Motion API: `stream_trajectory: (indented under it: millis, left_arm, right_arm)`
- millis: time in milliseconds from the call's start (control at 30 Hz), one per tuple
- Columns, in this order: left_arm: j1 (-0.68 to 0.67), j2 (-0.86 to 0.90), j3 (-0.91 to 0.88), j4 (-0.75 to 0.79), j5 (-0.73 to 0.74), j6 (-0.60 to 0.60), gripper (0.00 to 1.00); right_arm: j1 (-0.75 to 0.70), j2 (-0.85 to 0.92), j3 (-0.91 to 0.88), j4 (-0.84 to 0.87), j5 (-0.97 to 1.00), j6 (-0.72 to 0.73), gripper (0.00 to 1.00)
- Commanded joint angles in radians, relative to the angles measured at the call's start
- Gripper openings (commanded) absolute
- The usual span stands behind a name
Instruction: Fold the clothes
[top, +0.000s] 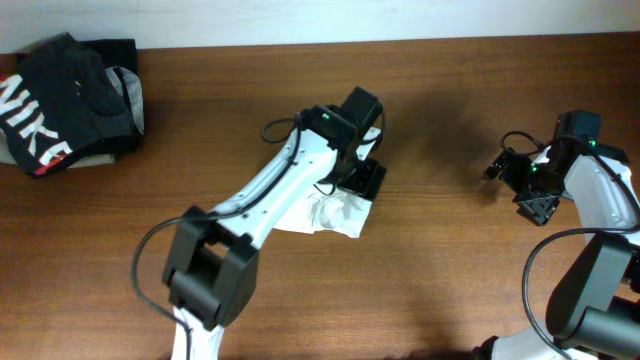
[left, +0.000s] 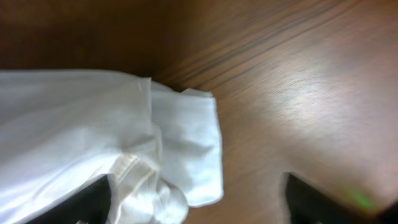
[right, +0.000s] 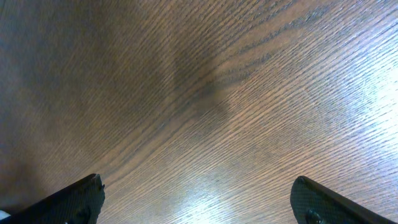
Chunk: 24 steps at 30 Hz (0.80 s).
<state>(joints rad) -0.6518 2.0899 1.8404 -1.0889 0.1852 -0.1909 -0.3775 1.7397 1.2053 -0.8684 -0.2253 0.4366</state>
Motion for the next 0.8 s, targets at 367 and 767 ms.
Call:
stream_trajectory:
  millis: [367,767]
  left_arm:
    - [0.028,-0.091,-0.255,0.024,0.036,0.020,0.47]
    - [-0.003,-0.027,-0.310,0.234,0.045,0.017,0.31]
  right_arm:
    - [-0.003,-0.017,0.002,-0.002,0.013,-0.007,0.99]
    - [-0.003,-0.017,0.002,-0.002,0.013,-0.006,0.99]
